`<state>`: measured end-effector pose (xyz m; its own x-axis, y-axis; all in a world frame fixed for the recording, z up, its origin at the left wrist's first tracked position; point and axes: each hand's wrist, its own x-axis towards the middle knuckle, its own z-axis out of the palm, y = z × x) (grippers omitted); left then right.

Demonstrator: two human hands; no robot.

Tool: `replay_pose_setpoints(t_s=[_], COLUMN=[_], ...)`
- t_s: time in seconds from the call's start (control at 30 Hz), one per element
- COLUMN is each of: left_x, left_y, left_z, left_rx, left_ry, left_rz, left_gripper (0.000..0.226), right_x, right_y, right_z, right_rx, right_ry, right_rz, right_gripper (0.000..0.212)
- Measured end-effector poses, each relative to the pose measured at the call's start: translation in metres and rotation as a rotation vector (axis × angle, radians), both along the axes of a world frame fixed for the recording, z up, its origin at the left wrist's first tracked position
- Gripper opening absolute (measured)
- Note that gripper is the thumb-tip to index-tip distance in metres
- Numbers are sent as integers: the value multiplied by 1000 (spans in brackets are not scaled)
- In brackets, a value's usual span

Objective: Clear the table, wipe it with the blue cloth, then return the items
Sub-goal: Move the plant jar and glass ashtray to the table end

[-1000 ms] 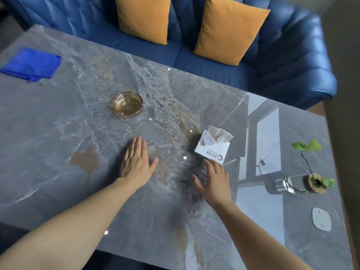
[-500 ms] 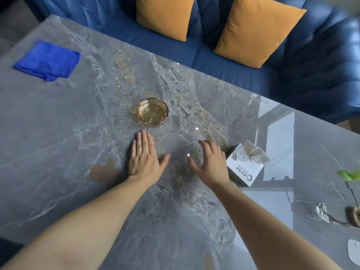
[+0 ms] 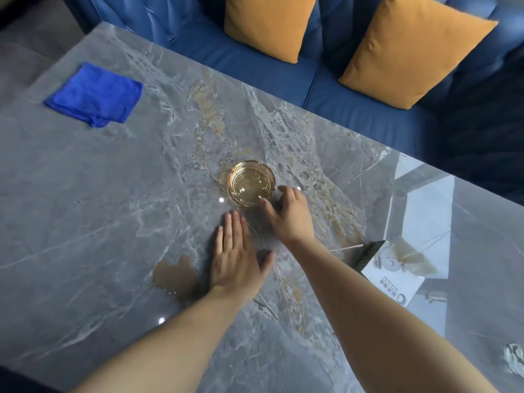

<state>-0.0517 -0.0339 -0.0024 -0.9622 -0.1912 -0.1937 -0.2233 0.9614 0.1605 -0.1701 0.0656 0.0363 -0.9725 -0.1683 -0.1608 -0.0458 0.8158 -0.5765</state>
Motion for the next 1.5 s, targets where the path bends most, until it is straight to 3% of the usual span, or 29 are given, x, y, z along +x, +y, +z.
replay_pose_setpoints(t_s=[0.47,0.8,1.37,1.5], left_x=[-1,0,3,16], left_y=[-3,-5,-4,21], left_z=[4,3,-4,1], left_rx=[23,-9,-6,14], left_ry=[-17,5,33,91], left_rz=[-17,-19,-18,-137], left_gripper=[101,100,103,102], right_x=[-12,2,136,174], right_y=[-24,0,120,152], right_z=[-2,4,14,13], right_rx=[-209,-254,-397,-411], right_ry=[-118,-128,-39,-55], right_rz=[-177,-286,-643,-729], right_gripper=[34,28,22,21])
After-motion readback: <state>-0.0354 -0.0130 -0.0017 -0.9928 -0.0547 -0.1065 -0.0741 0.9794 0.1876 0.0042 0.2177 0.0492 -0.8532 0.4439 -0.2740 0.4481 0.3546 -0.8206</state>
